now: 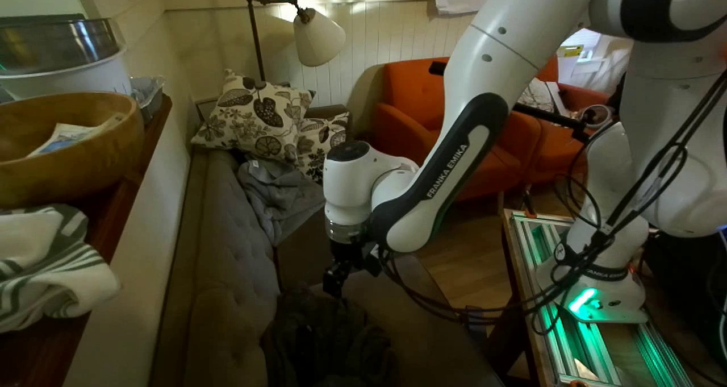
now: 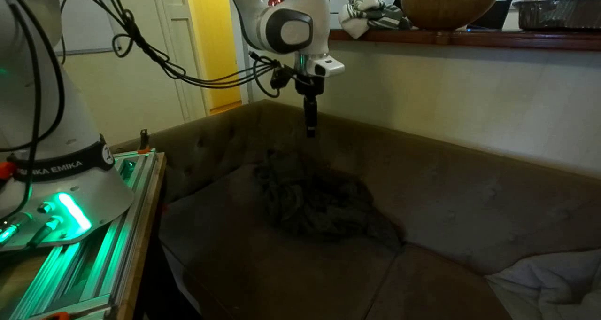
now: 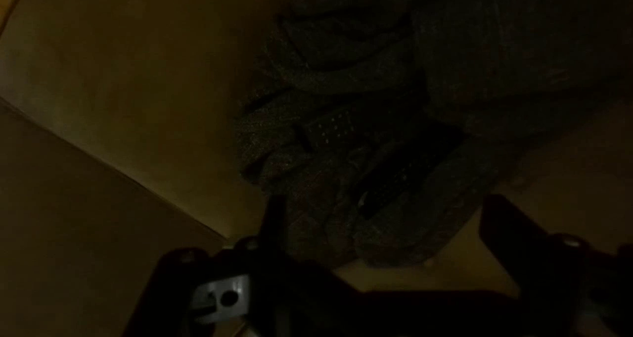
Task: Take the remote controller off of the couch and put it on the shelf
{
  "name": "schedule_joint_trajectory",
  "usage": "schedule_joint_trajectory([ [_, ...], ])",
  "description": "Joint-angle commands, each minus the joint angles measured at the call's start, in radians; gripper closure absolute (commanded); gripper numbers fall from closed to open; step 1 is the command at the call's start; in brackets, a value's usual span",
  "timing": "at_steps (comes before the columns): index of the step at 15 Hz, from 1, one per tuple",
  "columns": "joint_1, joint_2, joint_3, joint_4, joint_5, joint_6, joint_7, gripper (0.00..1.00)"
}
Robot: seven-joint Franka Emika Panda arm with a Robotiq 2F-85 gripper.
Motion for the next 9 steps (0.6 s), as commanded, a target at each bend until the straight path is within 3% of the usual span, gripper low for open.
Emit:
schedule_joint_trajectory([
  [1,0.135,0.172,-0.146,0.106,-0.075,0.112,0.244,0.00],
  [3,0.188,0.254,-0.195,0.176,-0.044,0.084,0.341,0.00],
  [4,0.144,0.171,-0.161,0.093,-0.038,0.096,0.239,0.00],
  [9,0.182,0.258,-0.188,0.167,-0.039,0.096,0.314,0.00],
])
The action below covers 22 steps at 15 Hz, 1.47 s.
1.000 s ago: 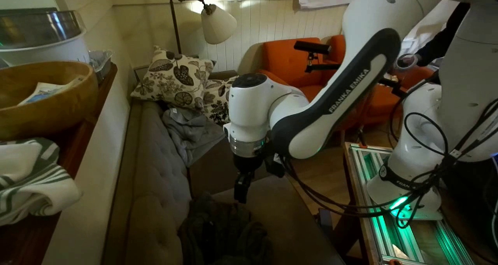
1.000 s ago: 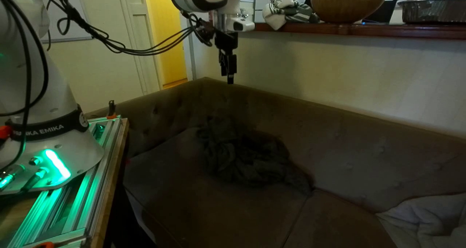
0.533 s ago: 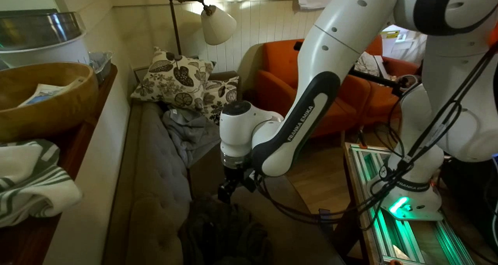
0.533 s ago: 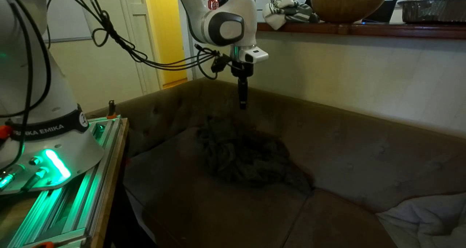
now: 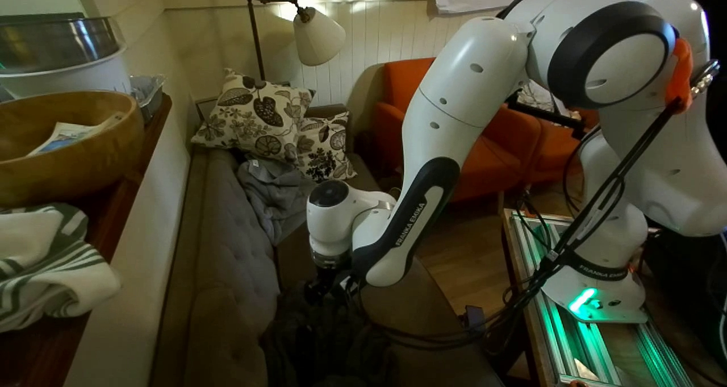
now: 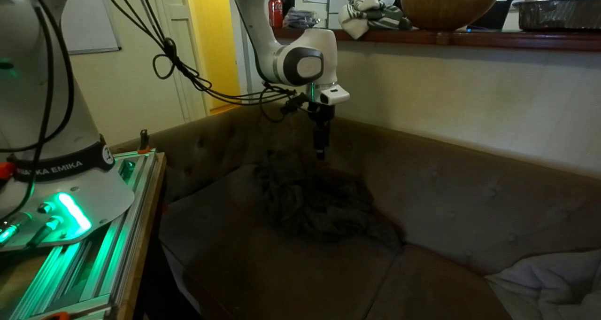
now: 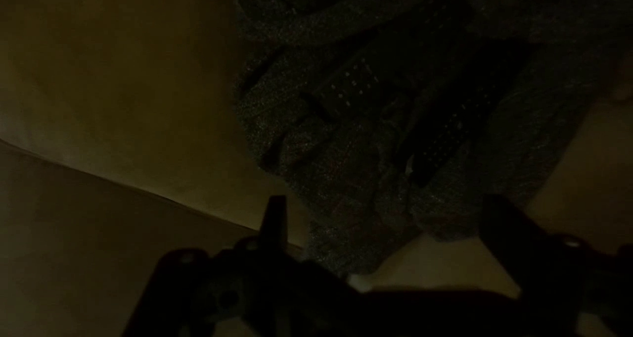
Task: Take the remote controller off of the couch and put it on the shelf
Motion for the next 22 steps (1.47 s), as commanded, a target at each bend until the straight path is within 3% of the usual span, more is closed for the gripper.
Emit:
schedule_joint_trajectory([
  [1,0.016,0.031,-0.017,0.036,0.026,-0.026,0.045,0.00],
  [2,-0.022,0.066,0.028,0.068,0.074,-0.026,0.034,0.00],
  [5,-0.024,0.164,0.044,0.147,0.161,0.007,0.121,0.00],
  [8,0.034,0.296,-0.007,0.260,0.183,0.044,0.256,0.00],
  [14,0.054,0.520,-0.037,0.534,0.164,-0.086,0.416,0.00],
  [22,0.028,0.714,-0.012,0.870,0.131,-0.323,0.479,0.00],
])
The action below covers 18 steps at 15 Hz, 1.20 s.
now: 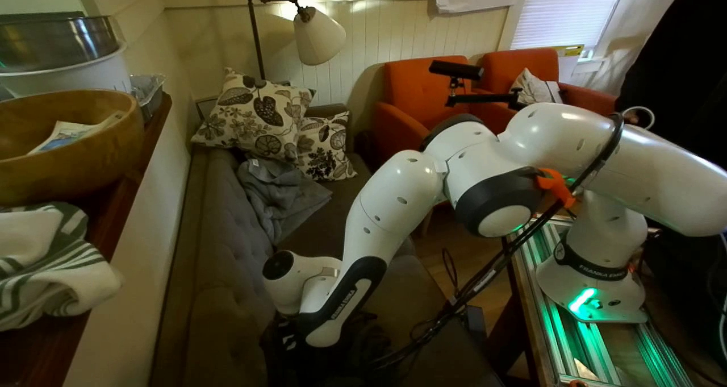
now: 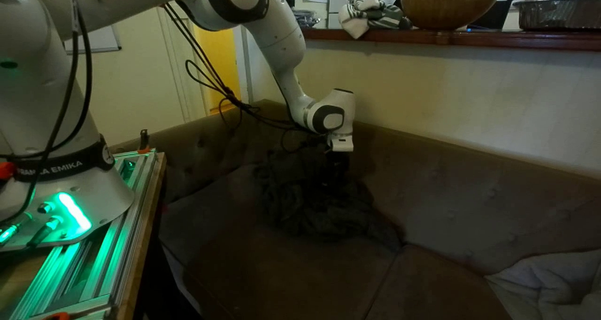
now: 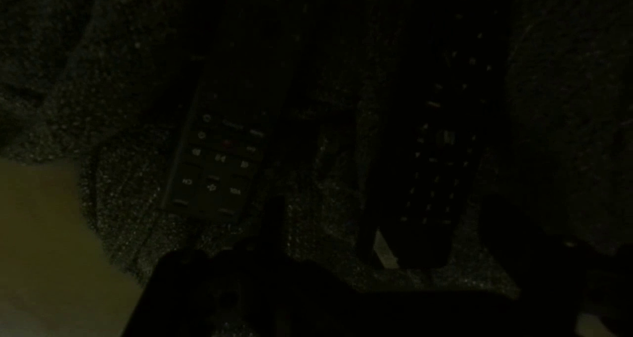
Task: Take the remote controller off of the couch and put it on the shelf
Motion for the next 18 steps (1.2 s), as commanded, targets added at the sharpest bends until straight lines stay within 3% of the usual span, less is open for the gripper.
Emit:
schedule_joint_trajectory([
  [1,-0.009,0.104,0.008,0.189,-0.020,-0.121,0.041,0.01],
  [5,-0.011,0.151,0.009,0.280,-0.031,-0.203,0.054,0.03],
  [7,-0.048,0.093,0.066,0.220,-0.014,-0.184,-0.035,0.00],
  [8,-0.021,0.119,0.031,0.227,-0.028,-0.178,0.016,0.01],
  [10,-0.034,0.111,0.052,0.231,-0.022,-0.178,-0.009,0.00],
  [18,0.110,0.122,-0.026,0.118,-0.038,0.021,0.189,0.00],
])
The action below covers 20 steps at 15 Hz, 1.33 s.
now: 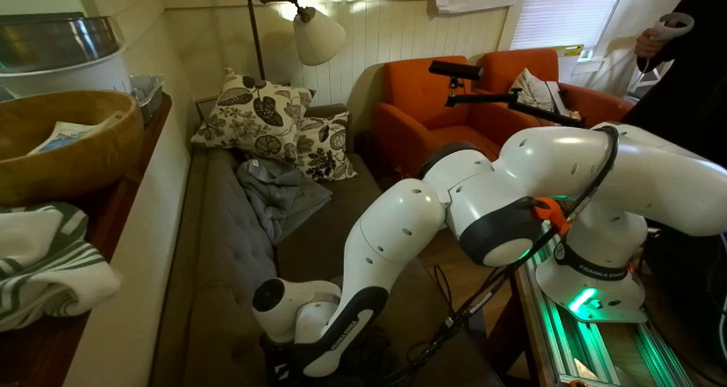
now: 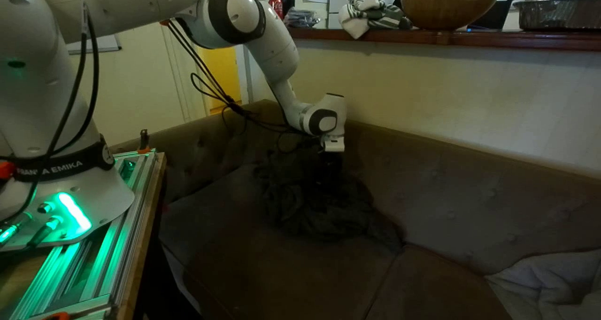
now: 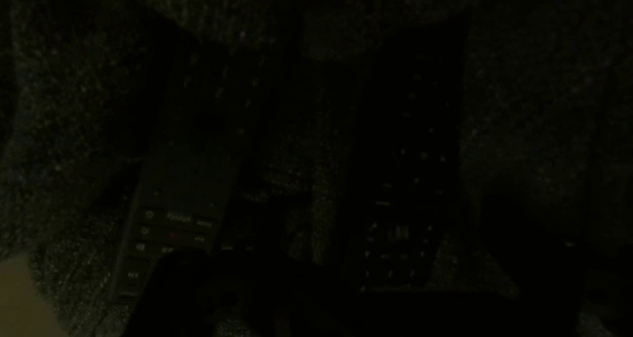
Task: Take the remote controller off of the couch and put it on the shelf
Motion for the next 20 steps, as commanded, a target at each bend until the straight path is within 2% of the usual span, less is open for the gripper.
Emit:
schedule_joint_trajectory([
  [1,0.057,0.007,-0.025,-0.050,-0.032,0.084,0.115,0.00],
  [5,0.070,0.000,-0.017,-0.082,-0.030,0.116,0.152,0.00],
  [13,0.084,-0.019,-0.077,-0.132,-0.030,0.171,0.257,0.00],
  [14,0.082,-0.016,-0.082,-0.126,-0.032,0.162,0.262,0.23],
  [16,0.080,-0.011,-0.088,-0.117,-0.036,0.154,0.266,0.34],
  [20,0.094,-0.033,-0.104,-0.139,-0.042,0.158,0.283,0.63],
])
